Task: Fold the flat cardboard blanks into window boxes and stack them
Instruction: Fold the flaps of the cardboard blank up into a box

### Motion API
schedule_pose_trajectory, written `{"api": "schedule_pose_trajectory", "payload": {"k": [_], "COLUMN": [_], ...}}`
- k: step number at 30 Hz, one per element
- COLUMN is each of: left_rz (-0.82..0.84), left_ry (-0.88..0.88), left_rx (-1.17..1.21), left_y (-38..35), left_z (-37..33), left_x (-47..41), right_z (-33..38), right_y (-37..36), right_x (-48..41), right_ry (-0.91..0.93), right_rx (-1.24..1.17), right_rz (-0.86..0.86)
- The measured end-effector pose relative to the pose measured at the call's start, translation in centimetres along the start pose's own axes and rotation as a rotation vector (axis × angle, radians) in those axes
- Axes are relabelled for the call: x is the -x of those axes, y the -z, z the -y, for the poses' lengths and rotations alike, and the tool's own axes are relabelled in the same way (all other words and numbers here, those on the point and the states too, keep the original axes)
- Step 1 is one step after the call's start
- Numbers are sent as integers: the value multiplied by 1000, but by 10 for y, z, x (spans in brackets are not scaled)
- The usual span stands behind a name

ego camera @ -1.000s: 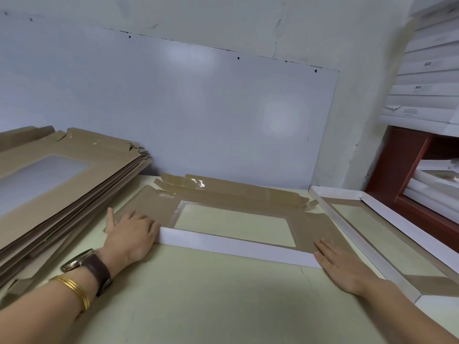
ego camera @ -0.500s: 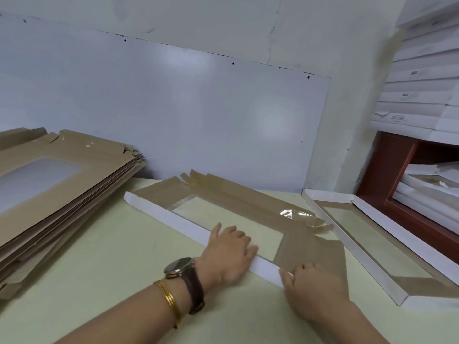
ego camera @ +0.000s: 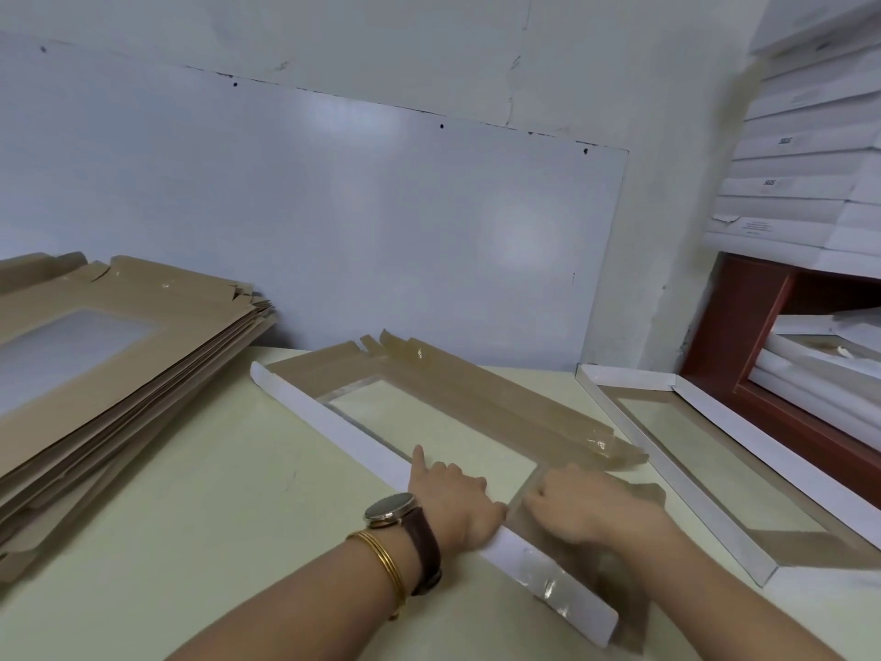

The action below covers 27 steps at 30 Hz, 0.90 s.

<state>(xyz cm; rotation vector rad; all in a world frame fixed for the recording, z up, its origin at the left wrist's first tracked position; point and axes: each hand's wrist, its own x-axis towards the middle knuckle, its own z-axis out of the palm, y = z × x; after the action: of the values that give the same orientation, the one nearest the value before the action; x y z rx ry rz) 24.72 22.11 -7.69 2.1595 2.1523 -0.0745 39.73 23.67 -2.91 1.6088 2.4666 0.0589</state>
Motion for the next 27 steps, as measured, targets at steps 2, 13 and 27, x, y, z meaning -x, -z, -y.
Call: {"api": "schedule_pose_trajectory", "payload": {"k": [2, 13, 27], "left_rz": [67, 242, 226], "left_ry": [-13, -169, -137], "left_rx": [36, -56, -178], "left_y": [6, 23, 30], "left_z": [5, 25, 66], "left_x": [-1, 7, 7], "right_z": [-11, -30, -40], "right_y": [3, -24, -39], "right_x": [-13, -72, -74], "right_ry": [-53, 80, 56], "right_rx": [-60, -123, -150], "right_rz": [-82, -80, 48]}}
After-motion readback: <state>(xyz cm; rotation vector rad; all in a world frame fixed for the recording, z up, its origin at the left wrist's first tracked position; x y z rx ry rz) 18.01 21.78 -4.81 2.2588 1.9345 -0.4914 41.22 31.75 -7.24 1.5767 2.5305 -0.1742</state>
